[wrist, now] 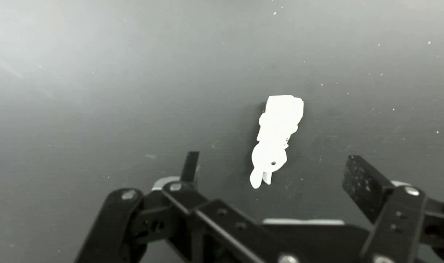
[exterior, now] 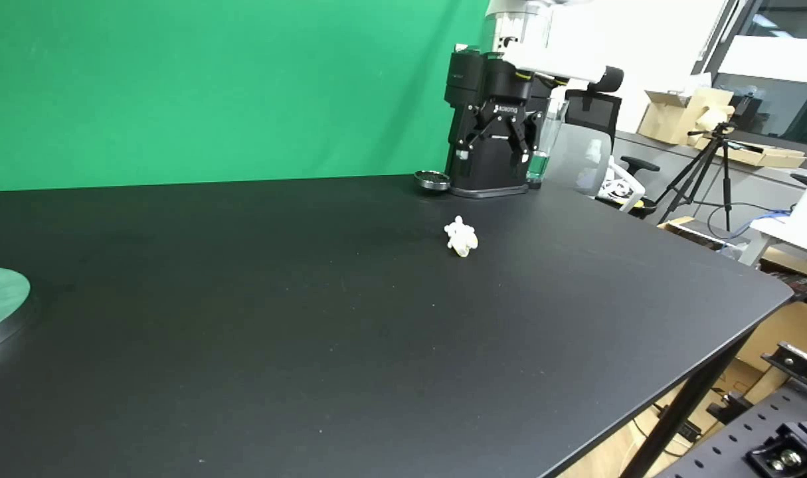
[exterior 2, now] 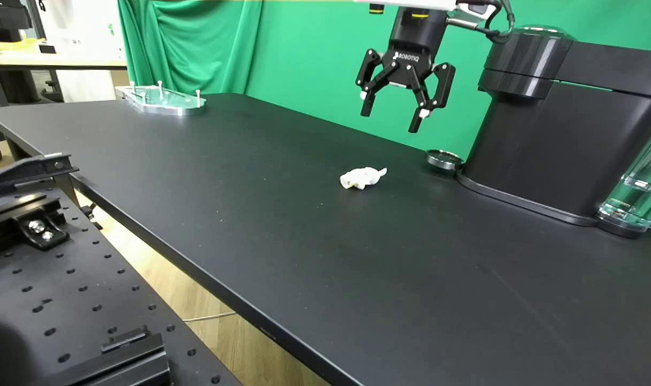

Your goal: Move the white toy to the left

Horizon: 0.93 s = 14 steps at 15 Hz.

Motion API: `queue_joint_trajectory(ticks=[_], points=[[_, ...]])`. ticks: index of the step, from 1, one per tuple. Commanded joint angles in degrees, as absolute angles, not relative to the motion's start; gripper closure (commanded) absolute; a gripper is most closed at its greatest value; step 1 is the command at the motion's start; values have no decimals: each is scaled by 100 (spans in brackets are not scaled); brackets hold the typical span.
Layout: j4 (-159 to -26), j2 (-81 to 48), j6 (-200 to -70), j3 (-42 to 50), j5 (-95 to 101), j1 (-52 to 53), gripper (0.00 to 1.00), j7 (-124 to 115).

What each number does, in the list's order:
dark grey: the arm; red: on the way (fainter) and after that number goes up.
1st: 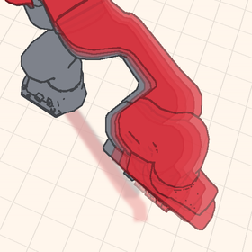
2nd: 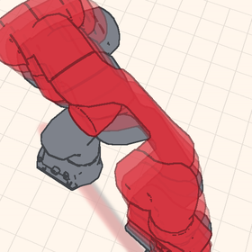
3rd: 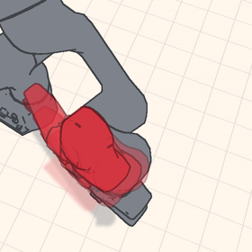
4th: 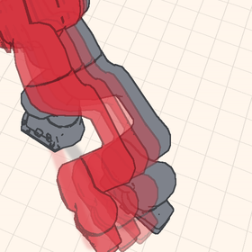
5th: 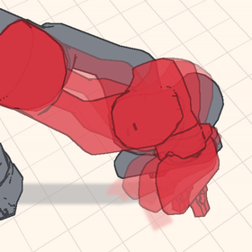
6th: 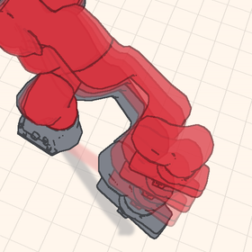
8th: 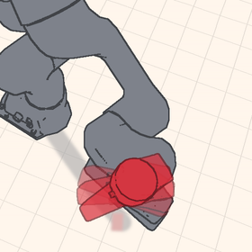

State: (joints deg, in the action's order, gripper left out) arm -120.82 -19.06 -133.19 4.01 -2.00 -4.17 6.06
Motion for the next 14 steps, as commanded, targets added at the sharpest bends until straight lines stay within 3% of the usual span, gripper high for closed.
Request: queue_joint_trajectory(ticks=[1, 14], points=[[-11770, -2309, -13172, 385, -122, -416, 0, 404], [-11430, -3246, -13357, 324, -120, -412, 0, 458]])
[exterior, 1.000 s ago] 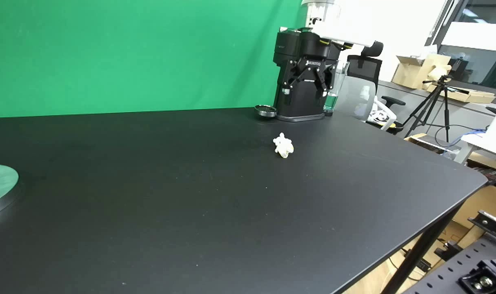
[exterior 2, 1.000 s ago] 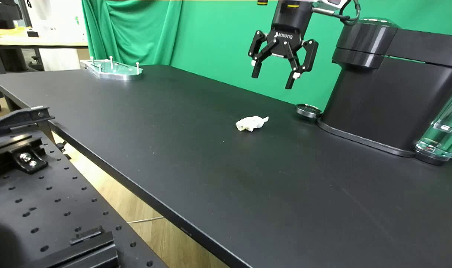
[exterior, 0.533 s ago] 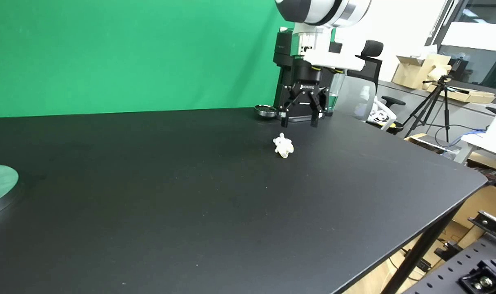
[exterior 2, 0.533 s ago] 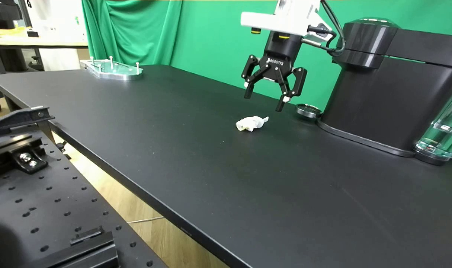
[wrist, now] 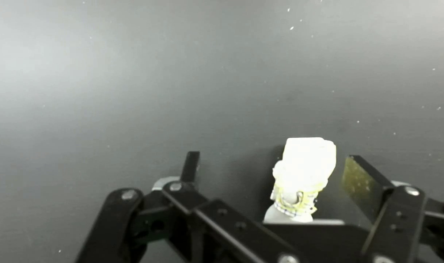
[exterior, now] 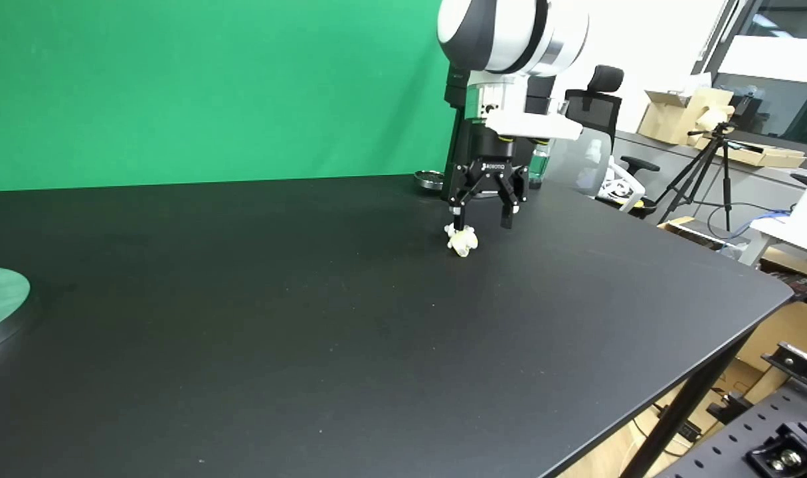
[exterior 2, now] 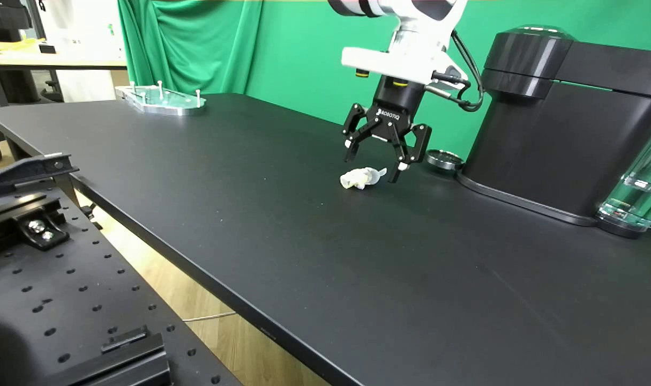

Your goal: Move the white toy to the left

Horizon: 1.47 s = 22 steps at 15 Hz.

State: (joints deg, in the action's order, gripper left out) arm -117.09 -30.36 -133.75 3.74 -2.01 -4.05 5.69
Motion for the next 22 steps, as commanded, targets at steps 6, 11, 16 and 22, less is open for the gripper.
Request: queue_joint_trajectory(ticks=[6, 11, 16, 22], points=[[-11105, -3588, -13300, 278, -103, -375, 32, 463], [-11097, -3558, -13243, 189, -141, -374, 67, 515], [-11257, -3369, -13265, 98, -137, -330, 92, 593], [-11508, -3106, -13272, -172, -84, -147, 93, 824]])
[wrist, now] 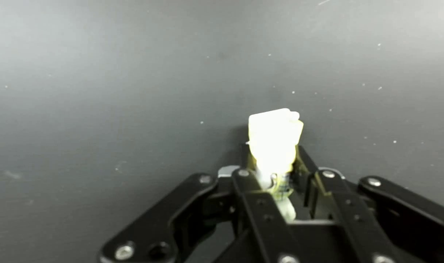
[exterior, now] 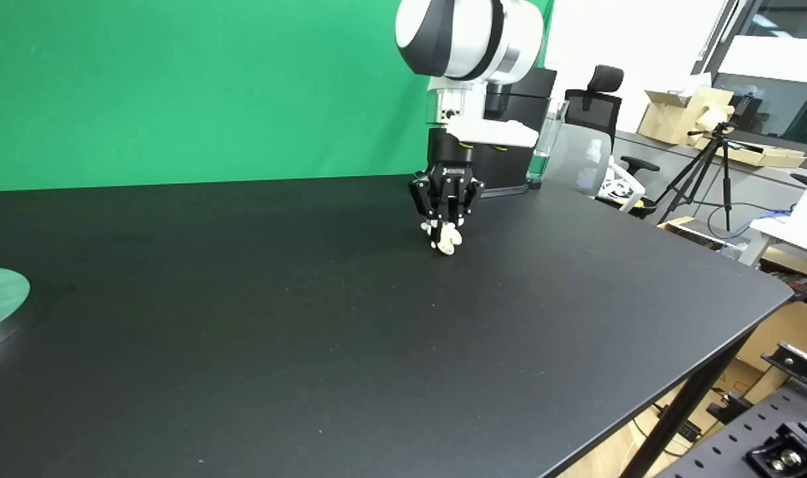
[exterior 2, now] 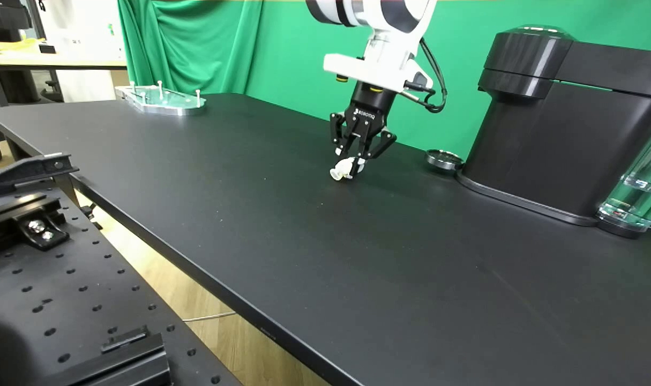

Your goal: Move the white toy to the left

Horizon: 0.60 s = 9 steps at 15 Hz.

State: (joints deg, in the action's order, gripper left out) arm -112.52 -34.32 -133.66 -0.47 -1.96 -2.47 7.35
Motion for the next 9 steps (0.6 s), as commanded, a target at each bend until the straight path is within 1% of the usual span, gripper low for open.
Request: queue_joint_trajectory(ticks=[1, 9], points=[[-11554, -3069, -13288, -243, -84, -97, 93, 893], [-11574, -3264, -13399, -519, -90, 251, 93, 992]])
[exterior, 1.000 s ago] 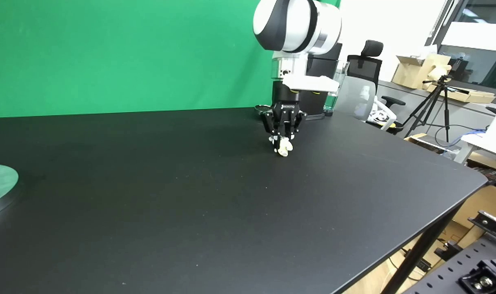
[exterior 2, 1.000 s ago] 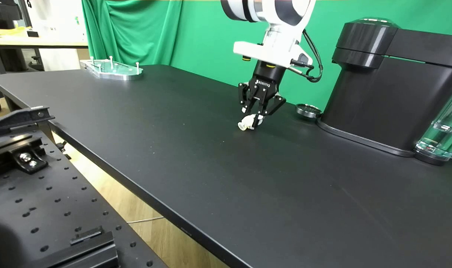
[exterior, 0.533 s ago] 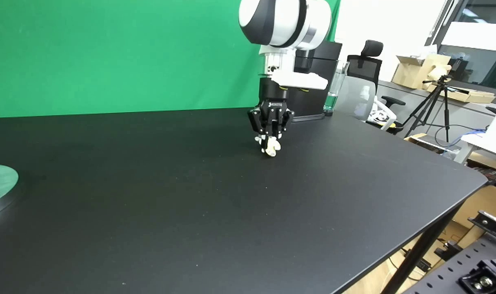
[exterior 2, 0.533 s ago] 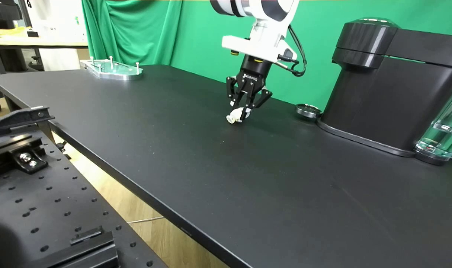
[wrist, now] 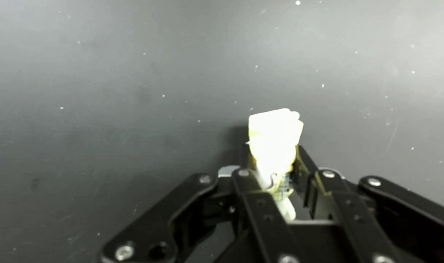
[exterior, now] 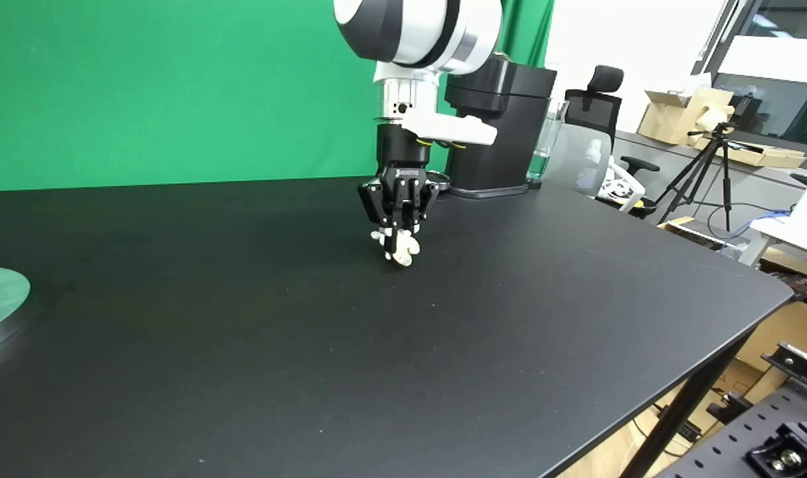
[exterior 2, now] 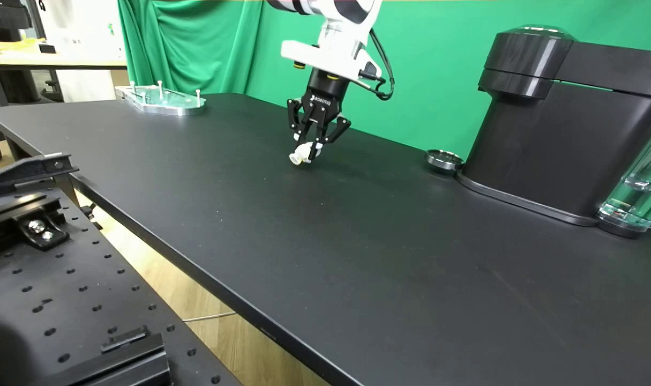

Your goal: Move the white toy to the left

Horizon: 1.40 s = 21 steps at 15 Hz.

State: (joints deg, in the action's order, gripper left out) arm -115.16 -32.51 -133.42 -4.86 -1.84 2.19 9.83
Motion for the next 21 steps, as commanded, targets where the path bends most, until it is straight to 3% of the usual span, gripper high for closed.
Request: queue_joint_trajectory(ticks=[1, 2, 3, 4, 10, 12, 21], points=[[-11582, -3297, -13445, -513, -57, 292, 93, 990], [-11605, -3317, -13519, -501, -4, 336, 87, 980], [-11624, -3331, -13574, -492, 48, 368, 45, 964], [-11637, -3315, -13601, -491, 96, 389, 44, 964], [-11856, -3155, -13964, -500, 389, 528, 5, 963], [-11935, -3091, -14041, -520, 443, 556, 0, 982], [-12714, -2332, -14975, -408, 847, 802, 0, 654]])
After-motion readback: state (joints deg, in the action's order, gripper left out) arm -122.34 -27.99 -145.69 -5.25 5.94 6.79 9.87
